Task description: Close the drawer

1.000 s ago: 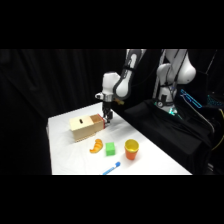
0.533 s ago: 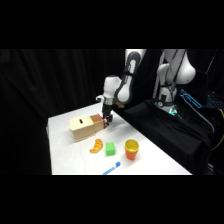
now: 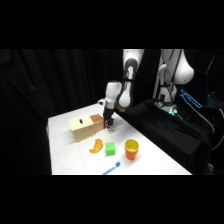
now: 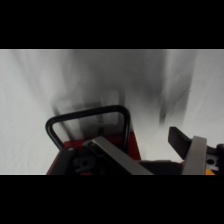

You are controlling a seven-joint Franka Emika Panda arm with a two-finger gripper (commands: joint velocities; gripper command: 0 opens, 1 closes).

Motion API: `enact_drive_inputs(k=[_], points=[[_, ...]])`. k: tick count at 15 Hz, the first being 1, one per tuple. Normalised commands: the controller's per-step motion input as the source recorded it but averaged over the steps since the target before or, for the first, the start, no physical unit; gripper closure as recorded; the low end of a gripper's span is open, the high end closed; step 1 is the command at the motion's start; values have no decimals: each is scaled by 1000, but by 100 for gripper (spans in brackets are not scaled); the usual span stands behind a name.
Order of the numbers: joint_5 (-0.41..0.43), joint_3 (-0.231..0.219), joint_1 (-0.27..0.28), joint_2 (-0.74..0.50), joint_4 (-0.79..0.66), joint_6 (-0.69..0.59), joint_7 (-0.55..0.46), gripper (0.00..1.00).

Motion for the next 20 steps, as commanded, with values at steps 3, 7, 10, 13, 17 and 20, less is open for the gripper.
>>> enact_drive_inputs(k=[3,7,10,13,17,20], points=[[-69,67,-143,77,108,97,-110,0],[-87,-97,46,-103,54,-70,-88,0],[-123,-267,252,-143,126,-263,-37,0],[-196,-328,340,-75,239,-358,34,0],[-629,-117,136,55,419,-376,462,0],[-312,-22,117,126,481,-331,255,0]])
